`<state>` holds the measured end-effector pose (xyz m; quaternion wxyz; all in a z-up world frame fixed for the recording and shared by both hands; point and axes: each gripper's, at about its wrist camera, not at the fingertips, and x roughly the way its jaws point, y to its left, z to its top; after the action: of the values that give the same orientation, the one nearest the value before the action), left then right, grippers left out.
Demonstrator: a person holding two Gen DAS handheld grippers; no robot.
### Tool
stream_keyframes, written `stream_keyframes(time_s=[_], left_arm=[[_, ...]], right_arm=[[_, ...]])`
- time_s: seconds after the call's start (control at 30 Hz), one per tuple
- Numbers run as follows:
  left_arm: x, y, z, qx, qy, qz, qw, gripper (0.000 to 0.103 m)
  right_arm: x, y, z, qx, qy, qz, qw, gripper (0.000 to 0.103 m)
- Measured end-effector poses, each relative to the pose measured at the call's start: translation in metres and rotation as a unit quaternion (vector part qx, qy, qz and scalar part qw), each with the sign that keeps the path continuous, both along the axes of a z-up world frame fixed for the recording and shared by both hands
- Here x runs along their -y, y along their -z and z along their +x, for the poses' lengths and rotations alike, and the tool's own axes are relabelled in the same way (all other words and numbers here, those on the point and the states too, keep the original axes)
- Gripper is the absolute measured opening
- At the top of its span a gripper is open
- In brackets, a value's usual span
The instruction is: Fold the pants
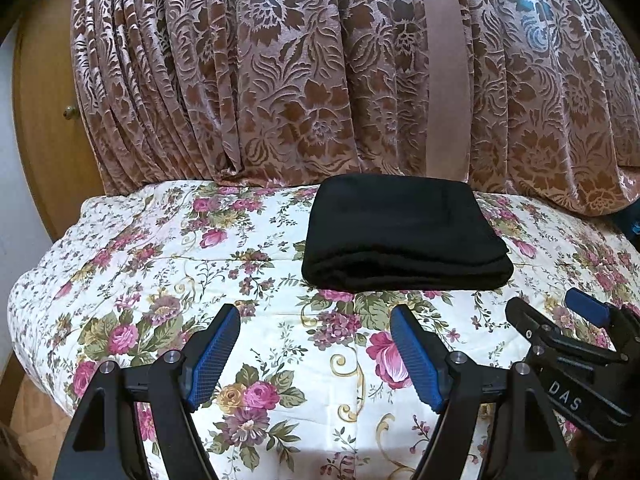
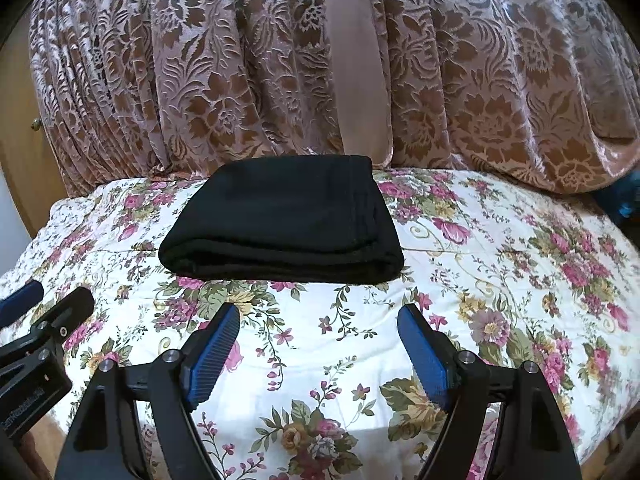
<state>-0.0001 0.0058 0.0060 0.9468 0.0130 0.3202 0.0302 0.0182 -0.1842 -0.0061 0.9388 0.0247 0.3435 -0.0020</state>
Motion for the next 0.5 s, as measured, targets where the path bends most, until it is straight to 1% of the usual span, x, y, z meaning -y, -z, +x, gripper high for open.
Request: stream_keyframes(time_s=[0.13, 0.2, 0.5], left_arm=[[-0.0036, -0.0022, 0.0018, 0.0, -0.006, -0.012, 0.9999, 0.078], [-0.0033, -0.0026, 0.002, 0.0, -0.006, -0.014, 0.9999, 0.078], [0.002, -0.0038, -0.0003, 0.001, -0.003, -0.008, 1.0, 0.078]], right_arm=[[-0.0028, 0.0001, -0.0011, -0.001, -0.004, 0.001, 1.0, 0.081], [-0.0025, 0.0027, -0.0001, -0.01, -0.006, 0.003, 1.0, 0.082], [0.0019, 0.0015, -0.0029, -0.008, 0.002, 0.009, 1.0, 0.082]])
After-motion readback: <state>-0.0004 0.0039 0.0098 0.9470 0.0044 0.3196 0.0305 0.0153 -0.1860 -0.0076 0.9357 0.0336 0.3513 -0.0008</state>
